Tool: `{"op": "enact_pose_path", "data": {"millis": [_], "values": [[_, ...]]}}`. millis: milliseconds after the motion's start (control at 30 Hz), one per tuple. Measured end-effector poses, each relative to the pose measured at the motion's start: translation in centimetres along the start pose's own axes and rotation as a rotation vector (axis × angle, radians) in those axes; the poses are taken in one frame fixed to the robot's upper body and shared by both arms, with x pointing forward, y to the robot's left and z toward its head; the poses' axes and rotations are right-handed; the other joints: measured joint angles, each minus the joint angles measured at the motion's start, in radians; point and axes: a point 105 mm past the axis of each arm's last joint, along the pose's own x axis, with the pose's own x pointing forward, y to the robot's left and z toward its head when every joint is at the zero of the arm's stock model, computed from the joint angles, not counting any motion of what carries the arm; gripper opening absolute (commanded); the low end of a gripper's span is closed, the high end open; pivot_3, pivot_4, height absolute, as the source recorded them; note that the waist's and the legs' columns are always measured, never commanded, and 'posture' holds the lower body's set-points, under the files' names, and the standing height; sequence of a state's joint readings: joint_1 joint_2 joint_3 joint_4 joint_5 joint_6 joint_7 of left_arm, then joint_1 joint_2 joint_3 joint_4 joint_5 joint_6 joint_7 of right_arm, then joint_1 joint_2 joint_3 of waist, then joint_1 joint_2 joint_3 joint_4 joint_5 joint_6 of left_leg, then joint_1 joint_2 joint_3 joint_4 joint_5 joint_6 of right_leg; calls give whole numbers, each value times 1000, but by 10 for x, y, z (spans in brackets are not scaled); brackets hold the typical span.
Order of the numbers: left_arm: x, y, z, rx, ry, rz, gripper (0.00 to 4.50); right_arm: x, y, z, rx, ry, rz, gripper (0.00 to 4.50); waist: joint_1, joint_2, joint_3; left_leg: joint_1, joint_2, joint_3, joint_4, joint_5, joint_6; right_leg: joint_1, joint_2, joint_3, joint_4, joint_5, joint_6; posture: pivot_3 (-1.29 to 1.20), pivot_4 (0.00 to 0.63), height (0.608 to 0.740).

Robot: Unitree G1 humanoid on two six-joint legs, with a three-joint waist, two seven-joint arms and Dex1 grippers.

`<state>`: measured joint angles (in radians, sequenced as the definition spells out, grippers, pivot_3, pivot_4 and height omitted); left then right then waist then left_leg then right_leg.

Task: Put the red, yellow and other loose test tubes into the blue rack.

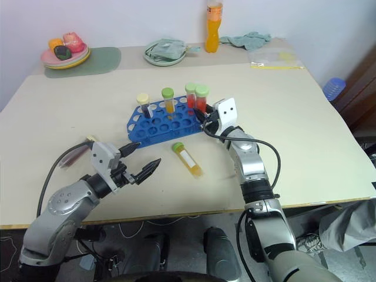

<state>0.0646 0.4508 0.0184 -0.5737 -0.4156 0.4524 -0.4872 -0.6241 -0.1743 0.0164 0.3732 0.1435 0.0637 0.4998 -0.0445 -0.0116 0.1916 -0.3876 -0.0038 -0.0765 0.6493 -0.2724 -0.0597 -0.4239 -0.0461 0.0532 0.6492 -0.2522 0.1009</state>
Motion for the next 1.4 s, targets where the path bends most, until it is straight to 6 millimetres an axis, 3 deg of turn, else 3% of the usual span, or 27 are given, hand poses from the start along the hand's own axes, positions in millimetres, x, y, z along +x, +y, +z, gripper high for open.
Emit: {"op": "enact_pose_path", "data": {"millis": [567, 800, 900, 1100, 1400], "values": [[-1, 0, -2, -4, 5, 1, 4500, 4, 7, -2, 21, 1, 16, 831, -1, 0, 0, 0, 0, 0, 0, 0, 0, 0, 0, 0, 0, 0, 0, 0, 150, 740], [-1, -1, -1, -3, 4, -1, 4500, 5, 7, -13, 60, 52, 12, 4338, 0, 0, 0, 0, 0, 0, 0, 0, 0, 0, 0, 0, 0, 0, 0, 0, 150, 740], [-1, -1, -1, -3, 4, -1, 4500, 5, 7, -11, 64, 43, 10, 4471, 0, 0, 0, 0, 0, 0, 0, 0, 0, 0, 0, 0, 0, 0, 0, 0, 150, 740], [-2, 0, -3, -7, 8, 4, 4500, -5, 0, 16, 4, -2, 31, 4471, 4, 0, 0, -1, 0, 0, 0, 0, 0, 0, 0, 0, 0, 0, 0, 0, 150, 740], [-14, 22, 1, 45, 27, 61, 4500, -83, -31, 6, 9, 370, 116, 4471, 0, 0, 0, -1, 0, 0, 0, 0, 0, 0, 0, 0, -1, 0, 0, 0, 150, 740]]}}
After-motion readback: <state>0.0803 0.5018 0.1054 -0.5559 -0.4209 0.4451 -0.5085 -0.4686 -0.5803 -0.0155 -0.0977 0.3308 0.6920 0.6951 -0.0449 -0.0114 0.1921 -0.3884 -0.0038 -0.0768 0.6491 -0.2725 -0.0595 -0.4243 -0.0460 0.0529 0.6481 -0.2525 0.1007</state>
